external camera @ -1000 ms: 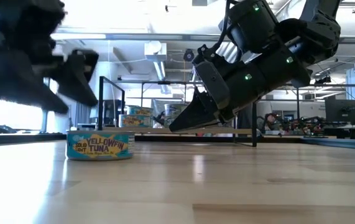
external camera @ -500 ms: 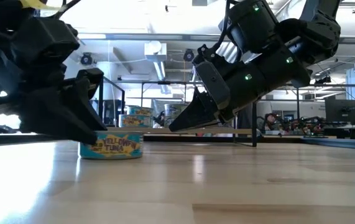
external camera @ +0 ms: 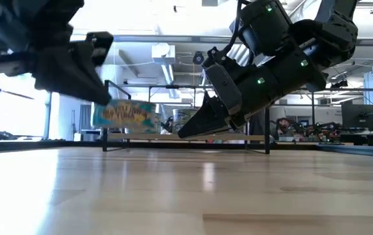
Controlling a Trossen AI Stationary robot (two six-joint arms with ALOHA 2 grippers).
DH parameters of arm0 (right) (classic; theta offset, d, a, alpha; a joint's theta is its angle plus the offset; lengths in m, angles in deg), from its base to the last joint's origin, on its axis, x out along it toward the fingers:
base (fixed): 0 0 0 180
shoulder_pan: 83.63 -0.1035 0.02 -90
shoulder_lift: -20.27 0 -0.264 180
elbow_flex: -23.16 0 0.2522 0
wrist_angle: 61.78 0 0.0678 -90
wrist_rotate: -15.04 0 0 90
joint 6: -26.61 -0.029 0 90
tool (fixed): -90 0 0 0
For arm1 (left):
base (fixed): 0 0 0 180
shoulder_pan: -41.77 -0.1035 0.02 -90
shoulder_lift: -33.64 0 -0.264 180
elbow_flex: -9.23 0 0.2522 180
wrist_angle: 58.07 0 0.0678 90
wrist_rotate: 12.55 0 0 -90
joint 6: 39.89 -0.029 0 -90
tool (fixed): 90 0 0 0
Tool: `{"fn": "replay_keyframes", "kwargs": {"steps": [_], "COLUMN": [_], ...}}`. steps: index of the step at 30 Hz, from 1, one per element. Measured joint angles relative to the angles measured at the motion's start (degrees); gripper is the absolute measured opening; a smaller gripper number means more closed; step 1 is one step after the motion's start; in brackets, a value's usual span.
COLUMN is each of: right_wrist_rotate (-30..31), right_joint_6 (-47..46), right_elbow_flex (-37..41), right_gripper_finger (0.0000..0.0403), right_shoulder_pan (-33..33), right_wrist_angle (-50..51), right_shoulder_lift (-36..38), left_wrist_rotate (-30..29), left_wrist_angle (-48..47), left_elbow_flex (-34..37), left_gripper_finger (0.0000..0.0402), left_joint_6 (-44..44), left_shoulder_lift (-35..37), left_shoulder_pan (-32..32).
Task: Stack canned seafood by type on shelf
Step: Stack the yellow-blue tuna can on top of the yellow-blue tuna can on the shelf
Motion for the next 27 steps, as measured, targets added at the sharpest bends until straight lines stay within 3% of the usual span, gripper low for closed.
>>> {"fn": "replay_keyframes", "kwargs": {"steps": [3, 8, 15, 17, 22, 27], "right_wrist_rotate": [0.0, 0.0, 0.0, 0.0, 0.0, 0.0], "right_joint_6": [0.0, 0.3, 0.4, 0.4, 0.4, 0.4], "right_elbow_flex": [0.0, 0.0, 0.0, 0.0, 0.0, 0.0], "right_gripper_finger": [0.0, 0.0, 0.0, 0.0, 0.0, 0.0], "right_shoulder_pan": [0.0, 0.0, 0.0, 0.0, 0.0, 0.0], "right_wrist_angle": [0.2, 0.5, 1.2, 1.2, 1.2, 1.2], "right_shoulder_lift": [0.0, 0.0, 0.0, 0.0, 0.0, 0.0], "left_wrist_rotate": [-3.3, -8.2, -9.1, -7.6, 5.7, 8.0], "left_wrist_angle": [-7.9, -12.2, -12.8, -12.7, -10.8, -10.7], "left_elbow_flex": [-2.9, -5.7, -5.8, -5.7, -5.7, -5.7], "left_gripper_finger": [0.0001, 0.0, 0.0, 0.0, 0.0, 0.0], "left_joint_6": [-1.4, -6.9, -19.1, -23.5, -29.2, -31.0], "left_shoulder_lift": [3.3, 8.6, 13.9, 14.0, 12.6, 10.2], "left_shoulder_pan": [-0.6, -3.2, -14.4, -19.6, -33.7, -43.6]}}
